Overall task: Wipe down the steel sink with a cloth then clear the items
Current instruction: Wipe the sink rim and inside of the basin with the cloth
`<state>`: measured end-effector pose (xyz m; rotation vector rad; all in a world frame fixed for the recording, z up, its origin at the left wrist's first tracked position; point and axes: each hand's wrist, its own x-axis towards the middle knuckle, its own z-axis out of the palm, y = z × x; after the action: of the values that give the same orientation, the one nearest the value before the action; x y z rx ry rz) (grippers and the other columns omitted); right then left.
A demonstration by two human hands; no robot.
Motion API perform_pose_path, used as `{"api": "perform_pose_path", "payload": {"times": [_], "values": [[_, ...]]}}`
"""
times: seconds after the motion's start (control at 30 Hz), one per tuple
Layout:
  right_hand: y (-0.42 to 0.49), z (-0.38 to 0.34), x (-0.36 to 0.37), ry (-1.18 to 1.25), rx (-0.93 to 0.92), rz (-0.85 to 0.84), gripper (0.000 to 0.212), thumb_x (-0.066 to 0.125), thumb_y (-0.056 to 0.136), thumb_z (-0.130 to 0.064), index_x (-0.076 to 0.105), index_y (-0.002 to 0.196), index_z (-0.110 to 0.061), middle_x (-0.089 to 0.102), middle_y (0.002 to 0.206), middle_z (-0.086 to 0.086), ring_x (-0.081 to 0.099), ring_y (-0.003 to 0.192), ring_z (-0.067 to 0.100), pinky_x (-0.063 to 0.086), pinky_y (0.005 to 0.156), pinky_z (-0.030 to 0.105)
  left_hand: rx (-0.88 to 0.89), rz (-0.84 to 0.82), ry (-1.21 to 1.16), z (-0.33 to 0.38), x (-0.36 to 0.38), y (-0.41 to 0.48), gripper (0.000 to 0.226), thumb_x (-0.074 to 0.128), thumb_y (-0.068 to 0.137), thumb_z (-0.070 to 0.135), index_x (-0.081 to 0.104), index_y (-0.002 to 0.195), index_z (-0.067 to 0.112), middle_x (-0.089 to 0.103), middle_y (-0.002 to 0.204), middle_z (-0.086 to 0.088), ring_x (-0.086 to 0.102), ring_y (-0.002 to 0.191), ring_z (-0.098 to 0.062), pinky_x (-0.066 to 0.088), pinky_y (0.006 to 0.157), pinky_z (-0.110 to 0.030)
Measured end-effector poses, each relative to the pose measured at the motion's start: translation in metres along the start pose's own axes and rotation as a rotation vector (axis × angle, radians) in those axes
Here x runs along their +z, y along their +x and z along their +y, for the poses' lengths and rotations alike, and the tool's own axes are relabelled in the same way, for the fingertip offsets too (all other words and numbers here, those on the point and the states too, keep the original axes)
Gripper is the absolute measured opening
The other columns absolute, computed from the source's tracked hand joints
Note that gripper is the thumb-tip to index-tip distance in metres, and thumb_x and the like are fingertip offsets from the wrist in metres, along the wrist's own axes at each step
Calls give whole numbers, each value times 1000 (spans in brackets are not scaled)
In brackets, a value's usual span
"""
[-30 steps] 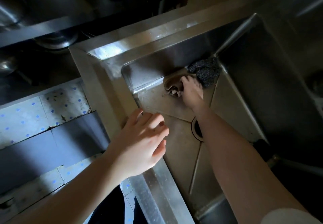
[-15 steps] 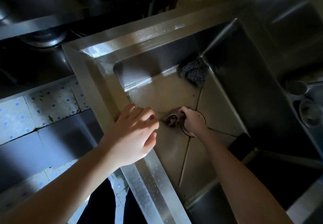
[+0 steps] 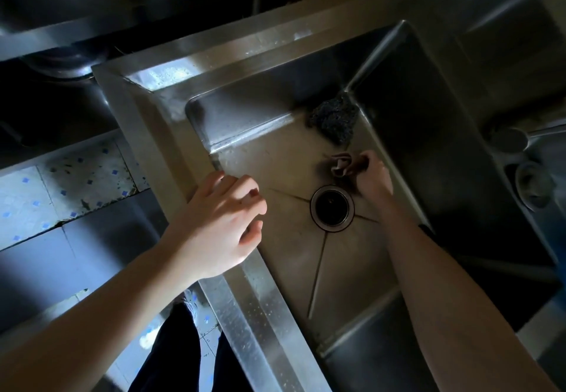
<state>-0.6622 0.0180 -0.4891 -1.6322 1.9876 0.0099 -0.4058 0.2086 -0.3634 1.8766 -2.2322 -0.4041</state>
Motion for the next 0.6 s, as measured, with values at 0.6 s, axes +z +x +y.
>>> {"api": "perform_pose_path", "payload": {"times": [0.6], "values": [[-37, 5, 38, -553, -422, -409, 33, 54, 82, -5, 49, 111, -21, 56, 121, 8, 51, 112, 34, 47, 89, 47, 18, 19, 10, 1, -2, 1, 9, 56, 78, 25, 60, 76, 17, 57, 91, -3, 54, 76, -24, 37, 89, -38]]}}
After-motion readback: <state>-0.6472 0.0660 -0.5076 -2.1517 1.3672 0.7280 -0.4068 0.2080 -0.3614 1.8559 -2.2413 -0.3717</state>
